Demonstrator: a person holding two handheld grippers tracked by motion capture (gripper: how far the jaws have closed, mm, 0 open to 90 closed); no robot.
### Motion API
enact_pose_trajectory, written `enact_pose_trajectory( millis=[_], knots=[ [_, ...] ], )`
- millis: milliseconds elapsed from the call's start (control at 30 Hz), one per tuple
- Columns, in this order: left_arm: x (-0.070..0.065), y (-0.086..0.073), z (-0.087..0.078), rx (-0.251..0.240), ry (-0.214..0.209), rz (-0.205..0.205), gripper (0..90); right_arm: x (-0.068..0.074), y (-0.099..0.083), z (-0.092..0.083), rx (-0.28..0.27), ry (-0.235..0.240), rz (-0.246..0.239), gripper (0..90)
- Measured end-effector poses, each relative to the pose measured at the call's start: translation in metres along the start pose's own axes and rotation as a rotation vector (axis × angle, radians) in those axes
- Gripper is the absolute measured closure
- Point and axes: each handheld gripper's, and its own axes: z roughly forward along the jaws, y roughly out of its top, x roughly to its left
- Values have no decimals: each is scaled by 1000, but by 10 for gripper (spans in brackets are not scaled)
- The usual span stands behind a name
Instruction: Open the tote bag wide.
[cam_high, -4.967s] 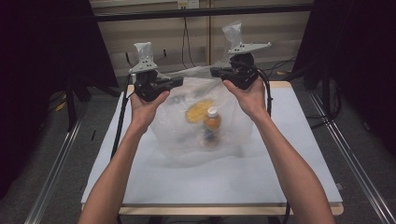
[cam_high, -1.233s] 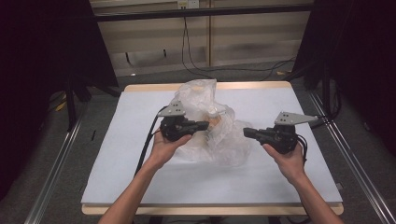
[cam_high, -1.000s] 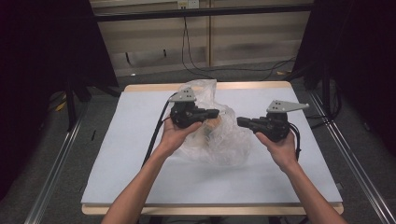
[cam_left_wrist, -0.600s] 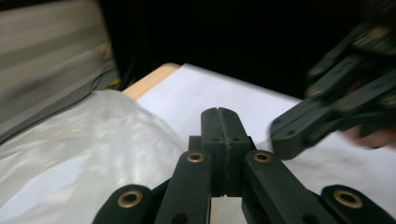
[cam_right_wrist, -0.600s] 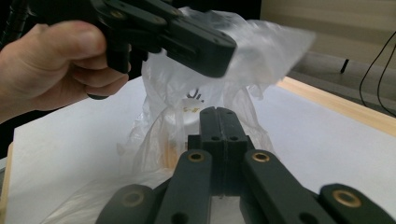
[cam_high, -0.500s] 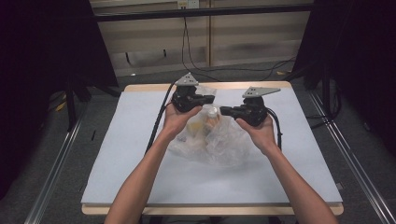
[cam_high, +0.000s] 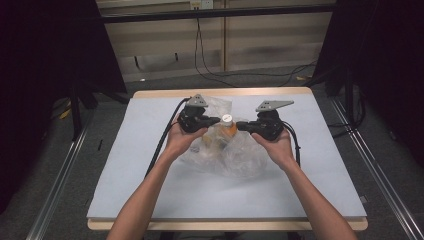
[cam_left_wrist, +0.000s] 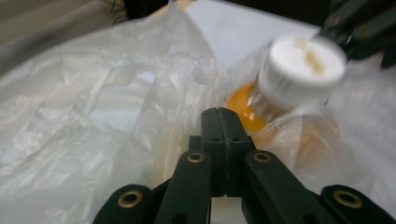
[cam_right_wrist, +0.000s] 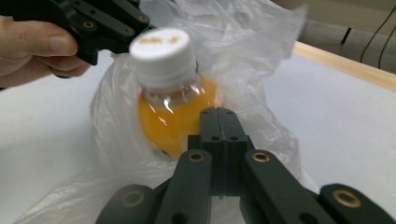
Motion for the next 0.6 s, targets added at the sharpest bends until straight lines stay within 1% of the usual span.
enact_pose_trajectory(
  millis=[33, 67, 100, 133, 167, 200, 233, 267, 300, 333, 367, 400, 433, 467, 500, 533, 567, 600],
  knots=[
    [-1, -7, 3, 18, -2, 1, 900, -2, -3, 1, 6, 1, 7, 900],
    [1, -15, 8, 41, -2, 16, 900, -3, -6, 2, 14, 3, 9, 900],
    [1, -23, 13, 69, 3, 10, 900, -6, -14, 7, 43, 5, 12, 900],
    [4, -36, 21, 105, 1, 2, 900, -6, -18, 10, 58, 2, 8, 900],
    [4, -36, 21, 105, 1, 2, 900, -7, -21, 13, 75, 2, 7, 900],
    [5, -44, 28, 132, 10, -8, 900, -7, -24, 15, 88, 5, 5, 900],
    [5, -44, 28, 132, 10, -8, 900, -7, -27, 18, 101, 6, 3, 900],
    [7, -46, 28, 169, -7, 21, 900, -7, -27, 18, 101, 6, 3, 900],
    [7, -48, 30, 178, -9, 14, 900, -7, -30, 21, 109, 10, 0, 900],
    [6, -51, 32, 186, 3, 2, 900, -8, -33, 23, 123, 11, 1, 900],
    [8, -53, 33, 212, -2, 29, 900, -9, -36, 26, 136, 10, 3, 900],
    [8, -58, 33, 223, 9, 12, 900, -12, -44, 30, 161, 5, 15, 900],
    [10, -61, 32, 225, -10, 6, 900, -15, -48, 31, 170, 2, 23, 900],
    [9, -65, 31, 213, -16, -23, 900, -17, -52, 31, 179, 0, 31, 900],
    [10, -67, 30, 239, -20, -8, 900, -18, -57, 31, 189, -3, 39, 900],
    [10, -67, 30, 239, -20, -8, 900, -18, -57, 31, 189, -3, 39, 900],
    [9, -74, 30, 239, -19, -17, 900, -21, -66, 29, 201, -5, 48, 900],
    [9, -74, 30, 239, -19, -17, 900, -21, -66, 29, 201, -5, 48, 900]
  ],
)
